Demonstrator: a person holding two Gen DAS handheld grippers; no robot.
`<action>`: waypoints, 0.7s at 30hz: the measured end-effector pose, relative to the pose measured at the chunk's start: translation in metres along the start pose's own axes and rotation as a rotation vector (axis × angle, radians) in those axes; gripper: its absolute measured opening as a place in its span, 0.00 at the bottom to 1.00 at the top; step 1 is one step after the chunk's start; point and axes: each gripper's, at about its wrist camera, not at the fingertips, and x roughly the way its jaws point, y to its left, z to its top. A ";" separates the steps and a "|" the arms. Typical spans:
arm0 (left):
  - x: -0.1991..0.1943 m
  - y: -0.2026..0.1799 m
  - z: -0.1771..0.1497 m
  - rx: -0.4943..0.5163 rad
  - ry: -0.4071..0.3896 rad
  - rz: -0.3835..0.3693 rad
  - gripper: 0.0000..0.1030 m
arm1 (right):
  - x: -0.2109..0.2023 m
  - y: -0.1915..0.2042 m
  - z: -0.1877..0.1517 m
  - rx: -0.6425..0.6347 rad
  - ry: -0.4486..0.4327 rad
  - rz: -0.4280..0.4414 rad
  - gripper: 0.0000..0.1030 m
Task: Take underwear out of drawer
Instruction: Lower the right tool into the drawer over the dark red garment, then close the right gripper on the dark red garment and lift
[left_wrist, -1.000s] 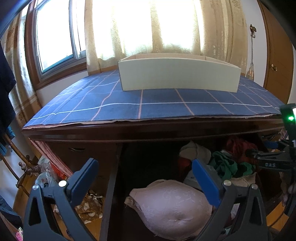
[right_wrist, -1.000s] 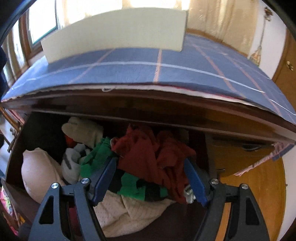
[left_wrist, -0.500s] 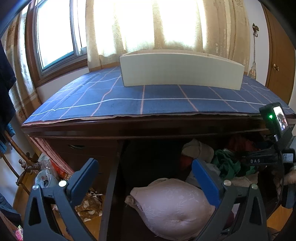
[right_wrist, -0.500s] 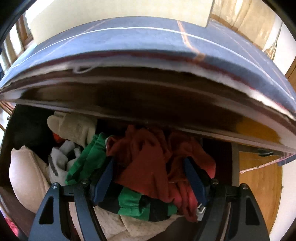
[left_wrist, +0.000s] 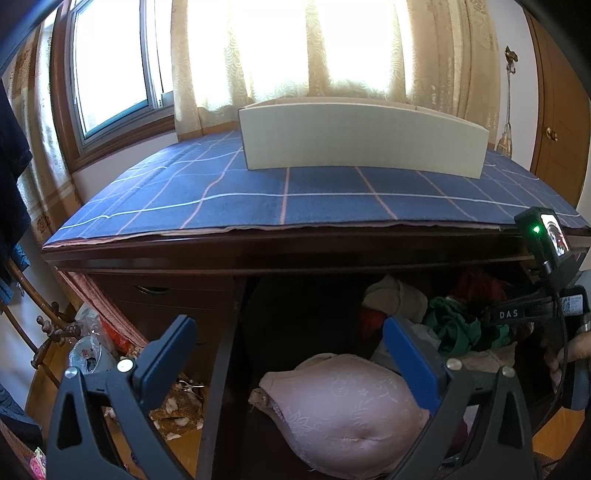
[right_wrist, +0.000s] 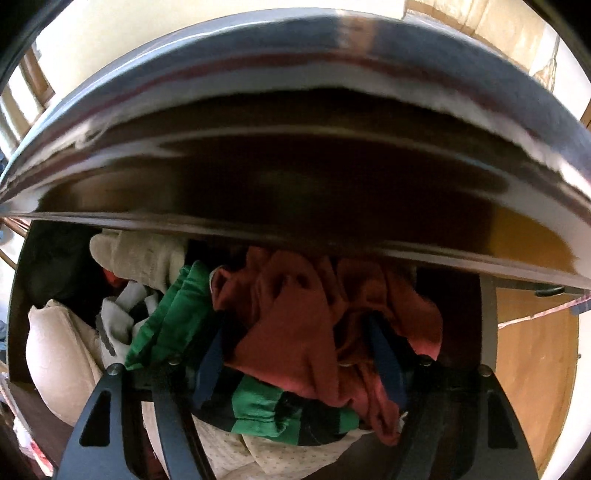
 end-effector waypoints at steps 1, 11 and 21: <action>0.000 0.000 0.000 -0.001 0.001 0.000 1.00 | 0.000 -0.001 0.000 0.001 0.001 0.001 0.71; 0.001 0.001 -0.001 0.001 0.000 -0.003 1.00 | 0.006 -0.001 -0.001 0.005 0.021 -0.009 0.48; 0.003 0.001 -0.002 0.000 0.007 0.008 1.00 | -0.011 -0.011 -0.008 0.049 -0.033 0.027 0.33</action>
